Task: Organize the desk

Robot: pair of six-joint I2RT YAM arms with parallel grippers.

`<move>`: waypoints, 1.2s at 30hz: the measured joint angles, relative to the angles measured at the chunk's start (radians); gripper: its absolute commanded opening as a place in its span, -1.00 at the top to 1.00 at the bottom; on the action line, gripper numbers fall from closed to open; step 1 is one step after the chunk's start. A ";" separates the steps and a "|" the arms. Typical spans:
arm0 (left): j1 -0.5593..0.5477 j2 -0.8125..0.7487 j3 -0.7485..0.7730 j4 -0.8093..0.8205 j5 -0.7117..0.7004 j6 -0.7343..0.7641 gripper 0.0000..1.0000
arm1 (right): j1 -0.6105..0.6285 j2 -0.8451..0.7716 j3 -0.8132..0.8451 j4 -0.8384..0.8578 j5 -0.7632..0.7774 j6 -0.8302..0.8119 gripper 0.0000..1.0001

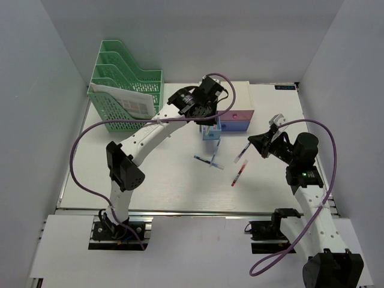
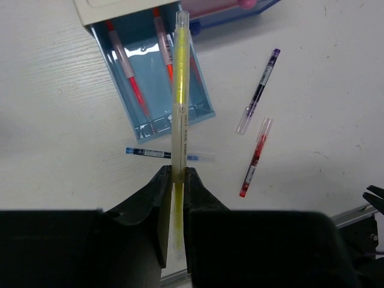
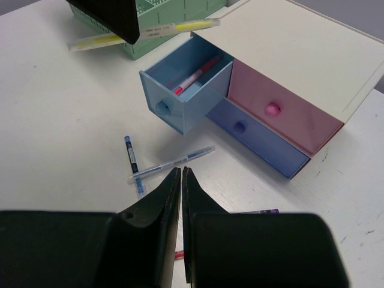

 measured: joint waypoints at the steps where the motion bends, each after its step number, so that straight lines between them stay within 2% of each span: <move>1: 0.008 0.000 0.000 0.000 0.003 -0.003 1.00 | 0.000 0.000 0.000 0.000 0.000 0.000 0.81; 13: 0.066 0.039 -0.019 0.024 0.042 -0.010 1.00 | 0.000 -0.016 -0.013 0.003 0.000 -0.004 0.81; 28: 0.068 0.043 -0.098 0.052 0.080 -0.010 1.00 | 0.000 -0.017 -0.013 0.003 0.000 -0.022 0.81; 36: 0.080 0.074 -0.075 0.068 0.069 -0.011 1.00 | 0.000 -0.022 -0.013 0.003 0.001 -0.026 0.81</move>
